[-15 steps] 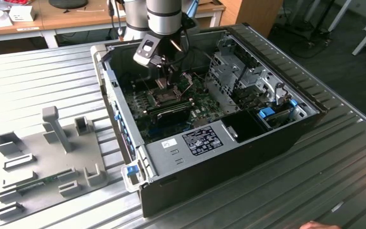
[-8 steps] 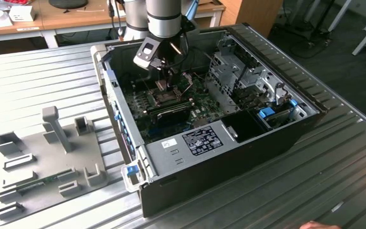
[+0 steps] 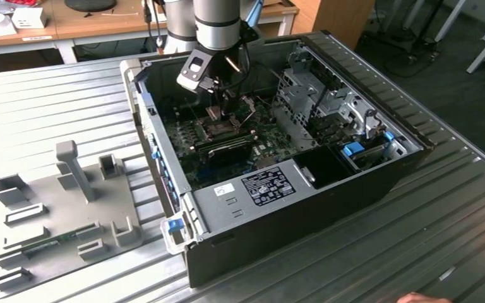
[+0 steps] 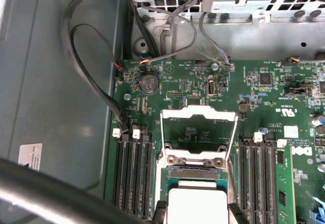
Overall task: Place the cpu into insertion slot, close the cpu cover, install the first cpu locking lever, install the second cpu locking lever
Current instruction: 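Place the cpu into insertion slot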
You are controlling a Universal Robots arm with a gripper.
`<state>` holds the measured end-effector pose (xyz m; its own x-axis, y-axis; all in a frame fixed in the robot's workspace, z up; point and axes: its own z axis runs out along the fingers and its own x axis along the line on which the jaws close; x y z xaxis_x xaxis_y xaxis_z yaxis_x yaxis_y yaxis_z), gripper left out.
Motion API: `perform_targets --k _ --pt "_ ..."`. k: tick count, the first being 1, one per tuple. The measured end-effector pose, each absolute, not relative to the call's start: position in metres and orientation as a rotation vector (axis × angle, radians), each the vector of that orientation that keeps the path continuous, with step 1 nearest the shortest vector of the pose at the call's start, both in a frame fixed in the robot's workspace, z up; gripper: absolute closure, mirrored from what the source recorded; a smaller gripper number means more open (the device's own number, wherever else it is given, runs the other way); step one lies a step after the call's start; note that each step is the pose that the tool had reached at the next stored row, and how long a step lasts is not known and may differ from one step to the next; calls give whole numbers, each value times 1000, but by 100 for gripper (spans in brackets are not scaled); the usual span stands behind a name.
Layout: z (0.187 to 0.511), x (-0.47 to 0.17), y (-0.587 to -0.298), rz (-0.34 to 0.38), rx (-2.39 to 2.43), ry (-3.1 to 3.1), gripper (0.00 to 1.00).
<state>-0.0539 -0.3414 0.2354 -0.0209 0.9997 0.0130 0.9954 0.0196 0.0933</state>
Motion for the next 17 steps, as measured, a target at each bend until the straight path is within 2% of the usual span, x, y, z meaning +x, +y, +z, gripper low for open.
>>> perform_targets --k 17 --pt "222 -54 -341 112 2162 2204 46"
